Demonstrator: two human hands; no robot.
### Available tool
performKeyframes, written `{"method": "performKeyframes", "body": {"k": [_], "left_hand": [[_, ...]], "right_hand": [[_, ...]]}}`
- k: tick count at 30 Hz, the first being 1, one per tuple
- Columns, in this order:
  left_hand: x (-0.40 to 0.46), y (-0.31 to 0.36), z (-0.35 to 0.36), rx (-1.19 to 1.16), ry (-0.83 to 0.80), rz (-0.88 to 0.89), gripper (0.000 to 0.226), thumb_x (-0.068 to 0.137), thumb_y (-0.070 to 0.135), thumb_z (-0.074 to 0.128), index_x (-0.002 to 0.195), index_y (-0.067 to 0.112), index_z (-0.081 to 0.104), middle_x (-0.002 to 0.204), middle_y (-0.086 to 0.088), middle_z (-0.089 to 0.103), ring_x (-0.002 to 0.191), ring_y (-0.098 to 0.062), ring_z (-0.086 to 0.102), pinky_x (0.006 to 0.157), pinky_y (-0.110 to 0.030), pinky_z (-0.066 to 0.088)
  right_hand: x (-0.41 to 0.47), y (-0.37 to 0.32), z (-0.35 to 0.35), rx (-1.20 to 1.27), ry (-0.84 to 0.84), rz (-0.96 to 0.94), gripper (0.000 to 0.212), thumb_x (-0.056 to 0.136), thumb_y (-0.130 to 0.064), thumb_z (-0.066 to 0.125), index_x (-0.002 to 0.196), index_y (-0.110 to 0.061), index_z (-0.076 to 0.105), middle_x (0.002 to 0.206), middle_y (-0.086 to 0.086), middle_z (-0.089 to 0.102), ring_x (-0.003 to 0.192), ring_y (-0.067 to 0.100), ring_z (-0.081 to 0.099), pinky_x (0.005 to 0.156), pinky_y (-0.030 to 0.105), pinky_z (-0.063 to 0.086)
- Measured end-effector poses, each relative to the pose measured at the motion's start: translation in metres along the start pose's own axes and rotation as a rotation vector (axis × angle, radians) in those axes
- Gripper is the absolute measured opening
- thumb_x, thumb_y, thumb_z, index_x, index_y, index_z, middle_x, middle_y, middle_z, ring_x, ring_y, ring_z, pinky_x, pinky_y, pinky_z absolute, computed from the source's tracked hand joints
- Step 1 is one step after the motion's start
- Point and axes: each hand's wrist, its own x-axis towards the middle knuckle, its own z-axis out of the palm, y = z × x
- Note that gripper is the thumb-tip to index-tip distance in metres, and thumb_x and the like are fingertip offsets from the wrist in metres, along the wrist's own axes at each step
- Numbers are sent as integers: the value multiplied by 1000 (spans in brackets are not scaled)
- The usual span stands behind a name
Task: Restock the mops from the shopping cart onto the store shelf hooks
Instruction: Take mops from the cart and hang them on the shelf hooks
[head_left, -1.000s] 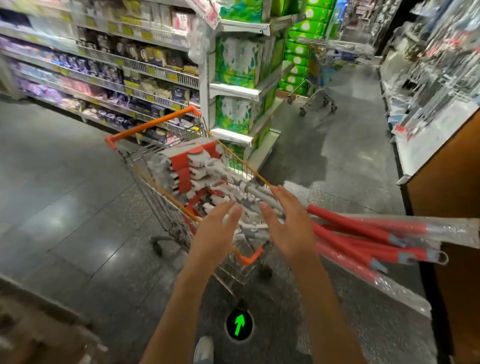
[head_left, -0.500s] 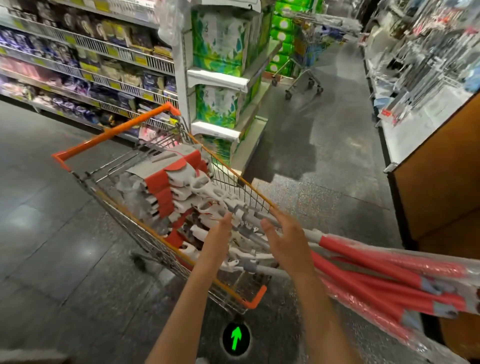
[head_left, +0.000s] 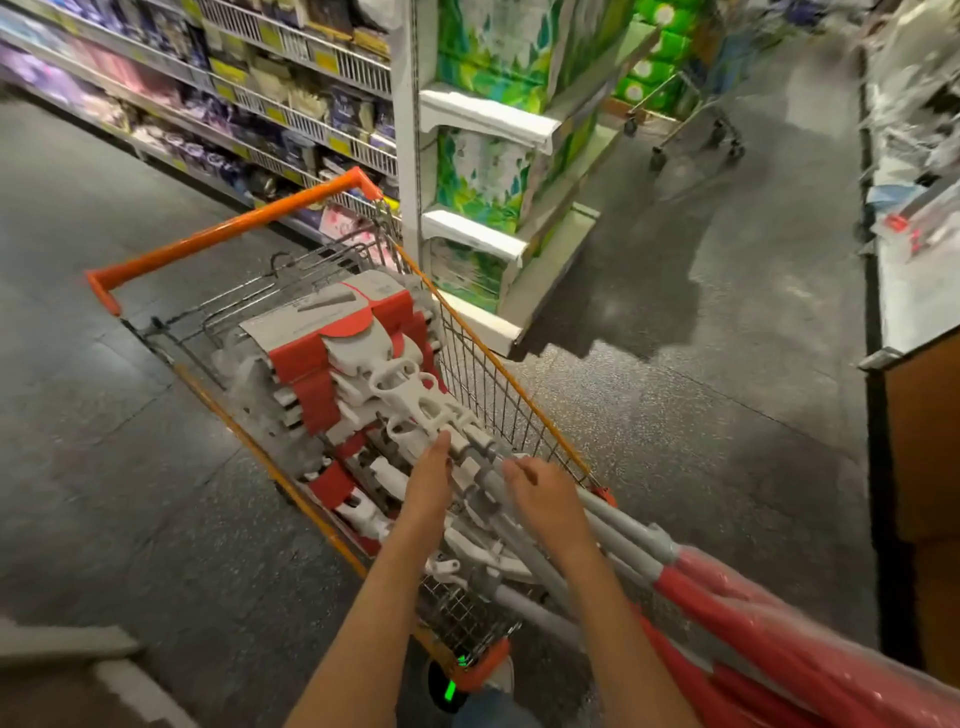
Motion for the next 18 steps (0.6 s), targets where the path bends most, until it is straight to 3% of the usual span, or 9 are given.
{"method": "performKeyframes", "body": {"k": [3, 6, 9, 11, 15, 18], "left_hand": [[17, -5, 2, -106, 75, -9, 43, 107, 39, 43, 144, 17, 50, 138, -5, 59, 130, -21, 54, 111, -40, 43], [28, -6, 4, -185, 134, -28, 38, 107, 37, 45, 129, 12, 63, 114, -6, 70, 108, -21, 65, 93, -37, 54], [36, -6, 2, -157, 179, -20, 36, 105, 38, 48, 106, 7, 67, 94, -10, 65, 92, -24, 62, 82, -38, 52], [41, -5, 1, -163, 210, 1, 34, 105, 34, 49, 97, 5, 64, 90, -13, 62, 90, -27, 61, 80, -38, 54], [48, 2, -1, -201, 252, 33, 27, 104, 31, 54, 106, 9, 70, 92, -8, 72, 89, -24, 68, 79, -38, 56], [51, 6, -4, -201, 259, 43, 26, 102, 27, 57, 102, 6, 71, 88, -9, 75, 87, -24, 70, 80, -40, 58]], "right_hand": [[17, 1, 4, 34, -72, 22, 42, 105, -36, 45, 66, -21, 49, 55, -6, 41, 43, 3, 33, 42, 16, 25], [31, 5, 13, 54, -155, 17, 45, 106, -36, 43, 66, -15, 38, 60, 2, 34, 52, 13, 30, 45, 22, 21], [43, 7, 20, 74, -169, 37, 47, 105, -37, 44, 64, -16, 35, 56, -1, 30, 47, 11, 28, 48, 26, 21], [50, 8, 24, 62, -171, 41, 47, 104, -37, 47, 64, -14, 37, 54, 1, 30, 51, 15, 31, 53, 32, 23], [57, 12, 28, 33, -163, 45, 44, 102, -35, 54, 68, -7, 62, 55, 5, 48, 53, 17, 43, 54, 30, 33], [56, 12, 28, 44, -137, 70, 38, 100, -35, 58, 69, -16, 68, 52, -1, 54, 51, 17, 48, 53, 36, 45]]}}
